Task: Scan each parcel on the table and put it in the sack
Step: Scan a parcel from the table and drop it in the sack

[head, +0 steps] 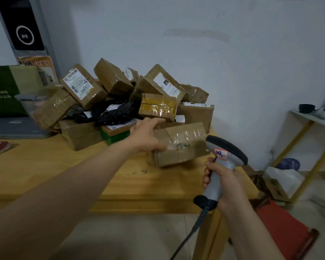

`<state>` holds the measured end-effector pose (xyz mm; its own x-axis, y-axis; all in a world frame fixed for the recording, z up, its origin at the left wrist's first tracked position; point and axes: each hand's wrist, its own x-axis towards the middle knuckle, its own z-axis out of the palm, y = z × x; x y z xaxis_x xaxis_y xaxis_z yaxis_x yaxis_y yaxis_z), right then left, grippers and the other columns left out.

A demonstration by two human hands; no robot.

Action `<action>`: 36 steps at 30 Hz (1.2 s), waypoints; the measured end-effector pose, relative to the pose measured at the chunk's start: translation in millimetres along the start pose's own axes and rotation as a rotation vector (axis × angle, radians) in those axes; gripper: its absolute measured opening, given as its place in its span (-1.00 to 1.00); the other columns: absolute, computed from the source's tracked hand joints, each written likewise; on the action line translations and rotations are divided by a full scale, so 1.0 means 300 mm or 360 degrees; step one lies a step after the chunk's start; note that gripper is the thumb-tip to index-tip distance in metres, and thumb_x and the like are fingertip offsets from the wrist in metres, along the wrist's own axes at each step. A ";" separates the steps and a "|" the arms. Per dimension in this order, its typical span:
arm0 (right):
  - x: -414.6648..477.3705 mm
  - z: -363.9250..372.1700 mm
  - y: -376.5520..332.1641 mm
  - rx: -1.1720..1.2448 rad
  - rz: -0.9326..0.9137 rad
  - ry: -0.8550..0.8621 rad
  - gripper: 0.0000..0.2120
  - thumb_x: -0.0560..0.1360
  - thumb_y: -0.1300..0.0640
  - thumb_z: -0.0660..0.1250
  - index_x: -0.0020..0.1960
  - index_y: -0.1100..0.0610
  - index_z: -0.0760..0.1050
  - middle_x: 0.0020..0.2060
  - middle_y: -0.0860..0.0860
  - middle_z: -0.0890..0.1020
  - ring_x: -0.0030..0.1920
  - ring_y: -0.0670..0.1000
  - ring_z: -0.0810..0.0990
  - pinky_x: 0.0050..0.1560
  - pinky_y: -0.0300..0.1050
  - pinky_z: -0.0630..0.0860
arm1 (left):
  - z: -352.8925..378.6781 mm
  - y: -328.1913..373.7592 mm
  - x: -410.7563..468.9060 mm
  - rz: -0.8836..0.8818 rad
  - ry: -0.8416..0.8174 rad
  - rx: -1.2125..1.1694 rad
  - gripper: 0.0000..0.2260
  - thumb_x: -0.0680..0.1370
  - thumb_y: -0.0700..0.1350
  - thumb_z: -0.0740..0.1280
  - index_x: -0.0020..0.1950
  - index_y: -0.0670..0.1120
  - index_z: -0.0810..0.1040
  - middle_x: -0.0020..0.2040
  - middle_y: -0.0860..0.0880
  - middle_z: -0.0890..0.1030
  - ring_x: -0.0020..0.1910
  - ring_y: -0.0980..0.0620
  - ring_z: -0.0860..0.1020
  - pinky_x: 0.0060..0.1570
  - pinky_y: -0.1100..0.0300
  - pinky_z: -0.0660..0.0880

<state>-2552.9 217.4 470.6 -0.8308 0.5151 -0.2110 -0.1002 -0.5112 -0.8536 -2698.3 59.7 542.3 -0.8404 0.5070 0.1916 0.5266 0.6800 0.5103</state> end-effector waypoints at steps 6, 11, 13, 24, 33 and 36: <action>-0.042 -0.024 0.004 -0.0040 -0.0309 0.0449 -0.77 0.44 0.22 0.42 0.07 0.09 0.49 -0.25 0.05 0.56 -0.35 0.01 0.53 -0.34 -0.11 0.50 | 0.072 -0.030 -0.098 -0.0284 0.0177 -0.0831 -0.51 0.52 0.08 0.38 0.42 0.01 0.42 0.41 -0.02 0.41 0.40 -0.03 0.36 0.34 0.06 0.34; -0.060 -0.004 -0.011 -0.0140 -0.0344 0.0383 -0.80 0.44 0.17 0.44 -0.01 0.03 0.46 -0.20 0.05 0.61 -0.22 0.04 0.61 -0.28 -0.08 0.51 | 0.099 -0.039 -0.116 -0.0536 -0.0043 -0.1024 -0.26 0.46 0.02 0.46 0.55 0.00 0.19 0.52 -0.06 0.25 0.47 -0.09 0.25 0.39 -0.01 0.25; -0.067 0.002 -0.008 -0.0130 -0.0331 0.0331 -0.79 0.44 0.18 0.44 -0.04 -0.01 0.44 -0.11 0.06 0.62 -0.11 0.06 0.64 -0.19 -0.04 0.57 | 0.097 -0.029 -0.136 -0.0563 -0.0069 -0.1038 -0.29 0.44 0.01 0.48 0.52 -0.02 0.26 0.47 -0.08 0.32 0.41 -0.10 0.32 0.36 -0.01 0.33; -0.214 0.073 0.099 -0.0231 -0.0169 0.0035 -0.80 0.41 0.12 0.47 -0.05 -0.01 0.47 -0.13 0.02 0.56 -0.12 0.02 0.53 -0.10 -0.06 0.50 | 0.114 0.044 -0.354 -0.1227 -0.0011 -0.1625 -0.25 0.45 0.14 0.44 0.52 -0.11 0.22 0.43 -0.16 0.34 0.44 -0.20 0.25 0.43 -0.22 0.17; -0.276 0.111 0.137 -0.0300 -0.0259 0.0054 -0.77 0.41 0.12 0.48 -0.12 -0.07 0.42 -0.14 -0.03 0.56 -0.10 -0.02 0.53 -0.12 -0.08 0.47 | 0.163 0.097 -0.389 -0.1589 -0.0434 -0.2494 -0.25 0.28 0.16 0.54 0.35 -0.15 0.41 0.14 -0.28 0.55 0.10 -0.29 0.53 0.03 -0.21 0.48; -0.290 0.094 0.134 -0.0345 -0.0318 0.0076 -0.79 0.40 0.12 0.49 -0.09 -0.04 0.48 -0.12 -0.03 0.60 -0.06 -0.01 0.55 -0.14 -0.10 0.47 | 0.134 0.099 -0.411 -0.1486 -0.0218 -0.2405 -0.45 0.37 0.00 0.50 0.28 -0.17 0.43 0.06 -0.25 0.55 0.03 -0.23 0.53 0.04 -0.13 0.47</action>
<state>-2500.2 132.7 468.2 -0.7791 0.6252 -0.0464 -0.1357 -0.2403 -0.9612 -2573.8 38.7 500.2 -0.7050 0.3647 -0.6082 -0.7035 -0.2509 0.6649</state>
